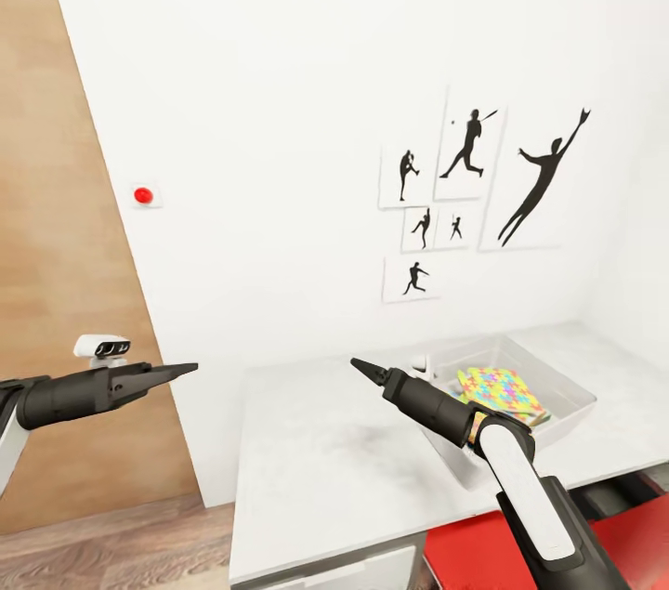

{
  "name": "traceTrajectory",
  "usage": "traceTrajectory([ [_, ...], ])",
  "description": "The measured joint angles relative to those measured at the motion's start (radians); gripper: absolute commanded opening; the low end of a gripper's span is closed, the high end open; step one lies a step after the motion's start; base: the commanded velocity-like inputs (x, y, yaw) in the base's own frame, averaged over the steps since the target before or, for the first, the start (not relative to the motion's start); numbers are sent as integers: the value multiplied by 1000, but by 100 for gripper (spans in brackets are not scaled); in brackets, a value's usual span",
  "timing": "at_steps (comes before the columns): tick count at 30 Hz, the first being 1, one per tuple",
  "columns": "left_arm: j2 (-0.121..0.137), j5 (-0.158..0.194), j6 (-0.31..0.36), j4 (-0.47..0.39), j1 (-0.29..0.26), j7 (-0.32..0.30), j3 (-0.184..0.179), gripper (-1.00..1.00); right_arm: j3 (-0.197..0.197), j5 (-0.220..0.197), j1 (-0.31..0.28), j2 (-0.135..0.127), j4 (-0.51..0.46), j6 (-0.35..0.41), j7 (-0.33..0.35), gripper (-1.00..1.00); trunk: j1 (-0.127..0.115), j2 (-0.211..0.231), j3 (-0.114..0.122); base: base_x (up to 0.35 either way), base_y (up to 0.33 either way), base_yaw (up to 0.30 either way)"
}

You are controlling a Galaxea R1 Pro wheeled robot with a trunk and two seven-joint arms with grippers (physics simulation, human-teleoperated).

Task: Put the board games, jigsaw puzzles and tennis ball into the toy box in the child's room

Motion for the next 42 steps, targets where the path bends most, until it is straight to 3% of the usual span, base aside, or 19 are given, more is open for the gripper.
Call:
traceTrajectory([
  [25,4,2,-1,-1,0,0,7,100,3,0,0,1,1,0,-1,100,0,0,-18,-221,132,-250],
  [42,4,3,-2,0,0,0,17,100,4,0,0,1,2,-2,0,100,0,0,-15,-266,160,-277],
])
